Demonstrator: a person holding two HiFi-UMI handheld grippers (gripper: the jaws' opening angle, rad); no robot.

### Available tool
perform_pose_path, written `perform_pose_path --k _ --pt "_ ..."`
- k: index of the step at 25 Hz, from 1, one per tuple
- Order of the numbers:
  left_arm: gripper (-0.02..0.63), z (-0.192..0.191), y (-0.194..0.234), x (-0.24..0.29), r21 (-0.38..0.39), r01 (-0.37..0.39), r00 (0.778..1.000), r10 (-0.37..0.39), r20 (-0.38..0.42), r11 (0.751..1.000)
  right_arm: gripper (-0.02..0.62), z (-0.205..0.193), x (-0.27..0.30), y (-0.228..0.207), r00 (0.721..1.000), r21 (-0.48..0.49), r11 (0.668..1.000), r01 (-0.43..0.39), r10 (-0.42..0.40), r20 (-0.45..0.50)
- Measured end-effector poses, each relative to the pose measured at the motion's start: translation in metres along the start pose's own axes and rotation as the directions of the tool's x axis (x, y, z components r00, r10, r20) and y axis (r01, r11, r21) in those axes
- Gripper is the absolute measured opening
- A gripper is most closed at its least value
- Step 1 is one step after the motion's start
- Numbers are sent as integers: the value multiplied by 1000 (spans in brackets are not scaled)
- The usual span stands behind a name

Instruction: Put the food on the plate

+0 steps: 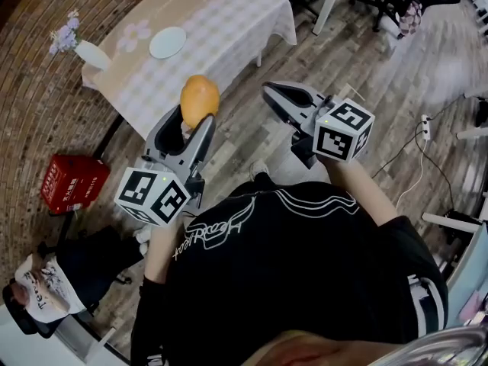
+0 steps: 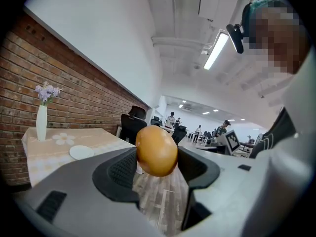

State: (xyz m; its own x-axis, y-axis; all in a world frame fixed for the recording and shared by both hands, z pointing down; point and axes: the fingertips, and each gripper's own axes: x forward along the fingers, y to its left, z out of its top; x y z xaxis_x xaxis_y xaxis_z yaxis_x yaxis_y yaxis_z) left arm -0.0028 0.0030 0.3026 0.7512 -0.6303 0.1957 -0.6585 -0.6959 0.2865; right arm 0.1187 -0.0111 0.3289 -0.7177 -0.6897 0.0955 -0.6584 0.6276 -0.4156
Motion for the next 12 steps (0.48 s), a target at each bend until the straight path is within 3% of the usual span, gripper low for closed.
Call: perform_pose_path --k 5,12 --pt "252 25 42 38 -31 -21 1000 21 3 999 -3 32 45 -37 999 -2 1000 -23 23 -28" --pt "252 48 68 52 -30 -40 999 41 35 999 -3 60 70 -52 999 -66 997 -50 49 -16"
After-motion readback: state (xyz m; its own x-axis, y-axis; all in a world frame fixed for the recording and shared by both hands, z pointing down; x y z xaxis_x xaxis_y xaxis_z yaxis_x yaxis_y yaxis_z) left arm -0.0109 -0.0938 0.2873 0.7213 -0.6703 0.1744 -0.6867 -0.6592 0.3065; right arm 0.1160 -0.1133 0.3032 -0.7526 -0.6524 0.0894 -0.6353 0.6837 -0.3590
